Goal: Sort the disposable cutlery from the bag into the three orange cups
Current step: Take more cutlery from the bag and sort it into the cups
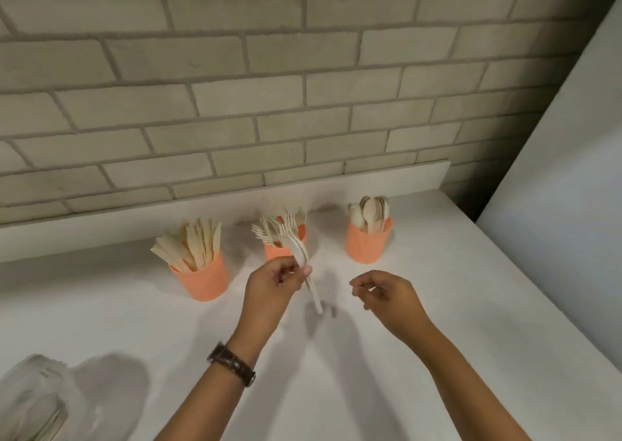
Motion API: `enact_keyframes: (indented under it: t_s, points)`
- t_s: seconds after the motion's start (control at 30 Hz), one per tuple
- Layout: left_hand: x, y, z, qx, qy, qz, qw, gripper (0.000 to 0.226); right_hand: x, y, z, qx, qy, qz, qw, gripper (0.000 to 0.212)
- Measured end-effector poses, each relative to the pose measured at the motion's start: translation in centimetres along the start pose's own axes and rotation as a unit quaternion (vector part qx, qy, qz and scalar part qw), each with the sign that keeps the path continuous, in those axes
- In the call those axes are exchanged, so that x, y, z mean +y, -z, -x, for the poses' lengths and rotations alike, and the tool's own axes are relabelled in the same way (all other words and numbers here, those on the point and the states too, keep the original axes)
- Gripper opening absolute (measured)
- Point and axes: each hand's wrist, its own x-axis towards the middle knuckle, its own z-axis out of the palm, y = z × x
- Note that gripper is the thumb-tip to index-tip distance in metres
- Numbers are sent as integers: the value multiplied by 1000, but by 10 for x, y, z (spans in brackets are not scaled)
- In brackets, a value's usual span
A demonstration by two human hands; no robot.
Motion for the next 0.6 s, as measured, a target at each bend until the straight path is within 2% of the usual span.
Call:
enact_keyframes:
  t_s: [0.17,0.33,0.47,0.6]
  points:
    - [25,-75,-51,-17,-61,-22,998,9,27,31,21,-5,-18,-6,1000,30]
    - [44,-138,-101,55,-114,-57,990,11,48,66,23,-12,-35,-39,999,27]
    - [27,-170,-128,105,-64,-102,987,23,57,85,21,-20,-24,-55,998,27]
    - [-5,-178,-127,98,8,-136,986,42,61,88,18,-43,-13,-47,998,31]
